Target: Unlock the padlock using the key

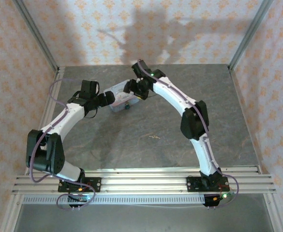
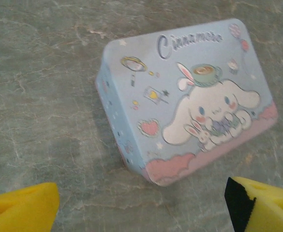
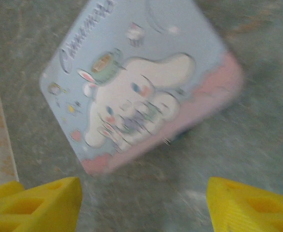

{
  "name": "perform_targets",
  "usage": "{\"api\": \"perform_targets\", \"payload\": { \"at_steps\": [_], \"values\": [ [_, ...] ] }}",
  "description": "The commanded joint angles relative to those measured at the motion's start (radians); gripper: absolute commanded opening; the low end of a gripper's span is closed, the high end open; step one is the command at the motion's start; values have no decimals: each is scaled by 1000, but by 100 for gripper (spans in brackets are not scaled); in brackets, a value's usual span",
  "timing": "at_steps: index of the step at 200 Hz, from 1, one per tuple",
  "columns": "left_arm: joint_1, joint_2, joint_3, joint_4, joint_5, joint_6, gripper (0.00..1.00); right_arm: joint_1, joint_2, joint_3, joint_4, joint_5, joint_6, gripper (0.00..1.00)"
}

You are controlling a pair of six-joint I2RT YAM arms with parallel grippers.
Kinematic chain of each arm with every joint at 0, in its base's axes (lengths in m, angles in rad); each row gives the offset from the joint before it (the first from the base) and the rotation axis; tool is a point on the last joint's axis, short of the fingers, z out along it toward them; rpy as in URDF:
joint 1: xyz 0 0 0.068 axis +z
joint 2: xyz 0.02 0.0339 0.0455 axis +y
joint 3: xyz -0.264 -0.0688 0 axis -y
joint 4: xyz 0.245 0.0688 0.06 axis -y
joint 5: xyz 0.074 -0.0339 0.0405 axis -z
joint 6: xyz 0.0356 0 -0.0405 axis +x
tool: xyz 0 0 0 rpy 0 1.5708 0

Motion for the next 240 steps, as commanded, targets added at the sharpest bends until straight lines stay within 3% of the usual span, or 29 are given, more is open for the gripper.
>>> {"api": "perform_targets", "payload": {
  "at_steps": [1,38,66,100,121,145,165,206,240],
  "values": [
    [-76,-41,0,-107,-6,89,88,-7,-187,-201,-60,82,-125,61],
    [-194,-91,-106,-104,-21,97,86,4,-430,-676,65,81,-219,47],
    [-212,-167,-254,-13,32,39,85,72,-505,-828,46,132,-402,44],
    [-227,-279,-372,4,36,19,84,177,-521,-853,5,227,-707,48],
    [-231,-341,-404,-24,33,16,84,199,-512,-854,-23,264,-942,50],
    [-231,-403,-425,-51,21,14,84,199,-506,-881,24,325,-1098,50],
    [-231,-438,-433,-72,3,10,85,199,-465,-869,12,294,-1162,46],
    [-231,-461,-452,-84,8,-6,85,180,-344,-804,-52,296,-1221,27],
    [-231,-476,-468,-71,-1,-31,85,141,-288,-775,-51,289,-1239,25]
  ]
}}
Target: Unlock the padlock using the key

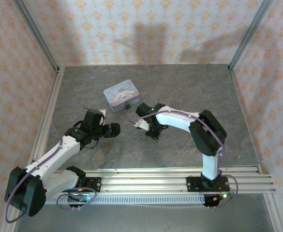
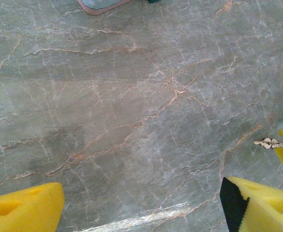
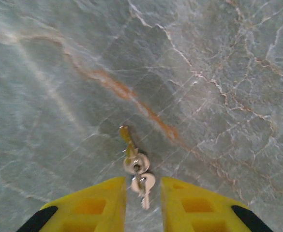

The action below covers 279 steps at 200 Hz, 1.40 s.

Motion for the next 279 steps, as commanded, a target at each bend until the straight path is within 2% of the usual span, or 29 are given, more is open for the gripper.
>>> {"api": "perform_targets", "payload": {
  "at_steps": [1,115,238,256,279],
  "values": [
    [-8,-27,-24,-12,-27,-30,85,-29,20,40,-41,14,-52,25],
    [-8,2,-1,-35,-54,-19,85,-40,13,30,-70,-111,-40,27],
    [-8,-16,-13,-47,-66,-27,85,-38,57,8,-33,-64,-5,27],
    [-8,-20,-15,-48,-68,-29,86,-34,49,-12,-26,-65,8,25],
    [-8,-27,-16,-49,-71,-31,86,-29,34,-39,-13,-66,28,16]
  ]
}}
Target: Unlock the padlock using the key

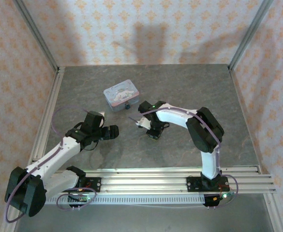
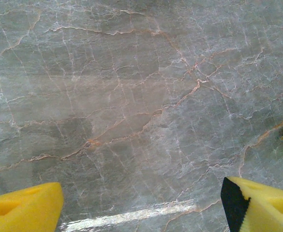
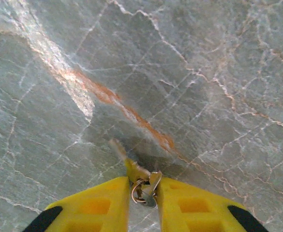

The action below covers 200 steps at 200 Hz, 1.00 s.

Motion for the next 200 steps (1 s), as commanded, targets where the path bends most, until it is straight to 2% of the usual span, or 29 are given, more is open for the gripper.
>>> {"api": "perform_targets", "payload": {
  "at_steps": [1,32,113,165,190,200],
  "values": [
    [-8,-23,9,-25,-36,-5,86,13,-8,-56,1,9,28,16],
    [-8,-30,9,-25,-39,-5,86,16,-43,-94,26,-2,43,0],
    [-7,-84,-19,13,-19,-42,86,14,-165,-155,136,-59,126,0],
    [-8,-177,-70,109,47,-55,86,13,-241,-204,236,-71,232,0],
    [-8,-191,-67,100,30,-81,79,13,-280,-234,282,-50,267,0],
    [-8,-191,-61,89,19,-141,77,14,-301,-244,297,-32,278,0]
  ]
}}
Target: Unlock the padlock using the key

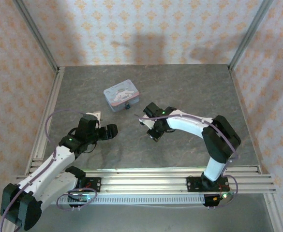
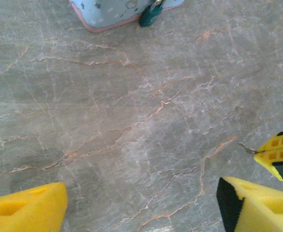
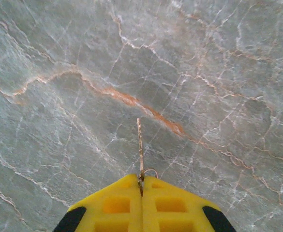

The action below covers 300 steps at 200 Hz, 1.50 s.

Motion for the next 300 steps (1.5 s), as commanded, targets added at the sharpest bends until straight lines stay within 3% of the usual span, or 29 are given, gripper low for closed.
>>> {"api": "perform_targets", "payload": {
  "at_steps": [1,23,49,71,103,142,186,258,300],
  "values": [
    [-7,-13,0,17,-12,-84,76,5,-66,-30,64,34,57,0],
    [-8,-5,23,-42,-54,-287,68,23,-136,-44,89,115,65,0],
    [-10,20,54,-56,-29,-538,55,70,-232,-66,146,237,67,0],
    [-38,45,85,-37,-25,-715,53,108,-306,-110,235,295,67,0],
    [-93,113,169,16,-20,-850,53,180,-367,-183,380,361,39,0],
    [-156,263,306,63,24,-889,54,258,-372,-212,524,458,22,0],
    [-225,369,378,114,22,-921,38,285,-378,-236,622,487,-1,0],
    [-248,390,375,145,5,-924,26,284,-368,-241,608,462,-15,0],
    [-250,394,382,141,11,-908,13,284,-361,-232,601,449,-12,0]
  ]
}}
